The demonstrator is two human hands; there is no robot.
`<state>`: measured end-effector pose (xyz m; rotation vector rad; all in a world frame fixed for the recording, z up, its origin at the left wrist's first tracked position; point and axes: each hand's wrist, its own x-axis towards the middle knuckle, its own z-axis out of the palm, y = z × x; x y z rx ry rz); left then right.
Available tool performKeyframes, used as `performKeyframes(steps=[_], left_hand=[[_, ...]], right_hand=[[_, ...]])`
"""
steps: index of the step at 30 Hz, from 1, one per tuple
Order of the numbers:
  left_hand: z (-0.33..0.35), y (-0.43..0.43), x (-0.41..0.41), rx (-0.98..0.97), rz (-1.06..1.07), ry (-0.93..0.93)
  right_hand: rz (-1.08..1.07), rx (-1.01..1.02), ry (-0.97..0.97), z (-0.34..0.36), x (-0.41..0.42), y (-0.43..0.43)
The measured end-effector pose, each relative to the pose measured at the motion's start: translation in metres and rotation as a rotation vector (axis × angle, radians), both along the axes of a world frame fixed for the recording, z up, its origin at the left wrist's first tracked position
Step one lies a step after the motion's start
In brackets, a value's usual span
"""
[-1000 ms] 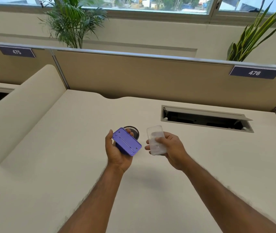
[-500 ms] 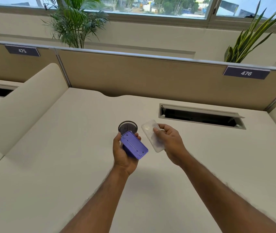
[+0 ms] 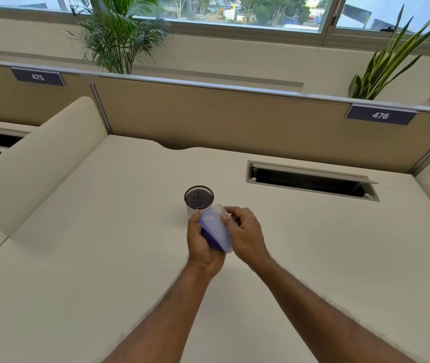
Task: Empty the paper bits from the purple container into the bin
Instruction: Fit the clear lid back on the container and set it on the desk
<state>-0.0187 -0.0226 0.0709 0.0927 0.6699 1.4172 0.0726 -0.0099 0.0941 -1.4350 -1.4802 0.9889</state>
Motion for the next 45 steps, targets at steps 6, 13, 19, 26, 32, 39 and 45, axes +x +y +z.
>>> performKeyframes(steps=[6, 13, 19, 26, 32, 39, 45], left_hand=[[0.001, -0.005, 0.000, 0.002, 0.003, -0.014], [0.000, -0.011, 0.000, 0.000, 0.001, -0.001], [0.001, -0.013, 0.002, 0.030, -0.034, 0.016], [0.000, -0.011, 0.002, 0.054, -0.059, 0.046], [-0.005, -0.011, 0.001, 0.055, -0.110, 0.059], [-0.004, -0.009, 0.001, 0.101, -0.109, 0.013], [-0.002, -0.006, -0.004, 0.038, -0.048, -0.039]], right_hand=[[0.011, 0.054, -0.045, -0.003, -0.003, -0.008], [0.140, 0.108, -0.081, 0.002, 0.003, -0.012], [0.194, 0.194, -0.284, 0.006, 0.006, -0.018], [0.189, 0.197, -0.370, 0.009, 0.004, -0.018], [0.215, 0.186, -0.422, 0.001, 0.005, -0.018], [0.201, 0.275, -0.465, -0.006, 0.001, -0.026], [0.270, 0.322, -0.428, -0.002, 0.005, -0.030]])
